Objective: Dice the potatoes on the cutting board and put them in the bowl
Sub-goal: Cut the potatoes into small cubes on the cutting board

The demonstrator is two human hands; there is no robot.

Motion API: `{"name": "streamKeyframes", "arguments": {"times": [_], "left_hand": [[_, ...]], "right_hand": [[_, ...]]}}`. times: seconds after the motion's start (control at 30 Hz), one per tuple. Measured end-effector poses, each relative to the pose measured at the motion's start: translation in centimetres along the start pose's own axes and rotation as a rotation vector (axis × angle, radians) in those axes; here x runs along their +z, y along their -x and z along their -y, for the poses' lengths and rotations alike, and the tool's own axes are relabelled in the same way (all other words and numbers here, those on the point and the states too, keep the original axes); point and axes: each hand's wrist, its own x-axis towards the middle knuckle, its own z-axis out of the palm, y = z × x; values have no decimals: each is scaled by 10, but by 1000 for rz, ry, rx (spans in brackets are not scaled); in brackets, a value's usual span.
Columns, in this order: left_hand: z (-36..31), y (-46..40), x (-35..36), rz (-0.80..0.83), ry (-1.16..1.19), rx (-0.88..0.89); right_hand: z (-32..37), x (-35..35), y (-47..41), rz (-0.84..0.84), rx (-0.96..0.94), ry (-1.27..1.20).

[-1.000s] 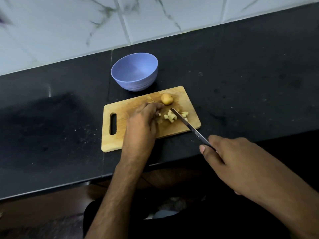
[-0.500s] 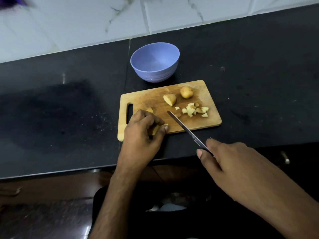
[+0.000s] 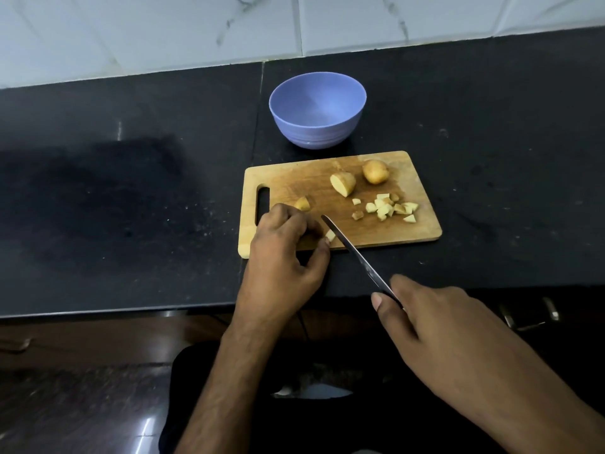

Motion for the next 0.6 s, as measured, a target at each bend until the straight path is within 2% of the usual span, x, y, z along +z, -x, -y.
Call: {"name": "streamKeyframes", "arguments": {"times": [0.3,0.6], "left_hand": [[-1,1,6,-9,-58,33],[-1,-1,4,-21,6,-57]], "right_hand": [[-1,0,-3,3,35,8],[-4,-3,-6,-4,29,13]]}}
